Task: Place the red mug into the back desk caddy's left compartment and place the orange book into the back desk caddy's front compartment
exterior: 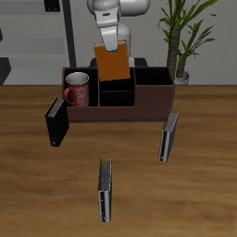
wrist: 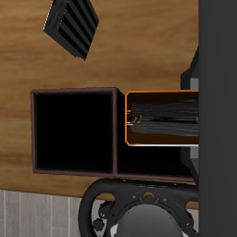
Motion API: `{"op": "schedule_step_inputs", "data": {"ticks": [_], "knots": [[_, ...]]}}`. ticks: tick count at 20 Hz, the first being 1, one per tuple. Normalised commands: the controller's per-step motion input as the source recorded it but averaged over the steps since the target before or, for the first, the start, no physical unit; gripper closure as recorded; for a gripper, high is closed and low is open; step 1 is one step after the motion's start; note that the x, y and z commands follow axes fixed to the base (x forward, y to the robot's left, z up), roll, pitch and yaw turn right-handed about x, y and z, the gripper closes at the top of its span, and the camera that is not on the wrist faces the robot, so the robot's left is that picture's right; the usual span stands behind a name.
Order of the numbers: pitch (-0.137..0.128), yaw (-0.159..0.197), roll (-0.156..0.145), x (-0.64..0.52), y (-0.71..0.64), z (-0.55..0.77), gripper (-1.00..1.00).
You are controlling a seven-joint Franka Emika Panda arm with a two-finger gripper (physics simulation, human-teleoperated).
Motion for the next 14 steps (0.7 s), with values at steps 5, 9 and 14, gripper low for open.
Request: {"op": "schedule_step_inputs", "data": {"ticks": [5, 9, 14], "knots": [[0.0, -0.007, -0.033, 0.05, -0.12, -0.01, 1.0], [0.02, -0.009, -0.056, 0.19, -0.17, -0.11, 1.0], [-0.01, 0.026, -0.036, 0.14, -0.09, -0.14, 1.0]]}}
